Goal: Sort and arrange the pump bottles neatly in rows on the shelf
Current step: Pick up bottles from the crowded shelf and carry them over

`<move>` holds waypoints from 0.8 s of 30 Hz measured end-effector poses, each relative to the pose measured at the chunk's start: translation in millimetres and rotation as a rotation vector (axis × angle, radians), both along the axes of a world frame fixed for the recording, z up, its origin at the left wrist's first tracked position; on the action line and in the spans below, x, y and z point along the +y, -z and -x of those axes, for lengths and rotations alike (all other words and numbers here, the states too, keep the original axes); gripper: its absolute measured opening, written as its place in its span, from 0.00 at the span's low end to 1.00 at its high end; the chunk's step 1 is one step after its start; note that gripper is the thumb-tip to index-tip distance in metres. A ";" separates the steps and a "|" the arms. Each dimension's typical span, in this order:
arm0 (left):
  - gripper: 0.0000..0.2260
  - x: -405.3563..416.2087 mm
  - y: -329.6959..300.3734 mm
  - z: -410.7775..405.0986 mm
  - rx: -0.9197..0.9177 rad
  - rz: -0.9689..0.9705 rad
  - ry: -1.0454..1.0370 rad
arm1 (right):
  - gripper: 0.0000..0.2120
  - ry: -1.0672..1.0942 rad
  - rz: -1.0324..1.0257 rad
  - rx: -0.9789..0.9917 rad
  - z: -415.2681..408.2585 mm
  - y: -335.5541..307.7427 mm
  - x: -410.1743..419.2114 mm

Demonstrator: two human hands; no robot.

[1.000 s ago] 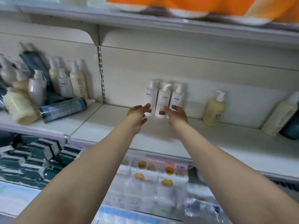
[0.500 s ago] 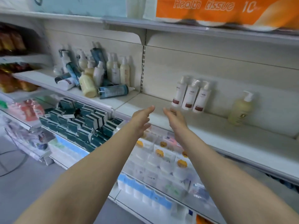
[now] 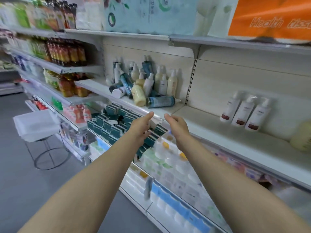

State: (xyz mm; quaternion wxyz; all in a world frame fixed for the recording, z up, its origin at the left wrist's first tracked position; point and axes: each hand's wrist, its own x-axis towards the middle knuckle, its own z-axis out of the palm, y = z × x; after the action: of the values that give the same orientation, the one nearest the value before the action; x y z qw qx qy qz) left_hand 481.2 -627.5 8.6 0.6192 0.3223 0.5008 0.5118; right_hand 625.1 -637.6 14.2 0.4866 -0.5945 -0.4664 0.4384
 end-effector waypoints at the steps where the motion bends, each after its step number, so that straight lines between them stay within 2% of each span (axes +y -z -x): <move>1: 0.29 5.3 -1.9 13.1 -0.005 -0.002 -0.009 | 0.31 -0.005 0.004 0.002 13.8 -2.8 5.9; 5: 0.32 31.3 -10.0 71.0 -0.018 -0.040 -0.049 | 0.27 -0.024 -0.008 -0.026 73.9 -15.9 35.2; 9: 0.30 59.6 -19.1 127.6 -0.024 -0.088 -0.078 | 0.16 -0.057 -0.032 -0.025 132.2 -25.6 64.5; 13: 0.32 88.9 -18.0 179.9 0.001 -0.107 -0.077 | 0.24 -0.053 -0.044 -0.022 186.7 -23.1 92.7; 24: 0.31 151.1 -20.7 260.8 -0.004 -0.087 -0.083 | 0.25 -0.062 -0.042 0.013 278.3 -17.6 163.5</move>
State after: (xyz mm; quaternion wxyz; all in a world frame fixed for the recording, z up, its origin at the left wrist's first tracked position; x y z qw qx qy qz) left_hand 220.4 -476.3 29.3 0.5837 0.3269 0.4900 0.5589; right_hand 346.8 -474.1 31.8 0.4884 -0.5665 -0.4905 0.4472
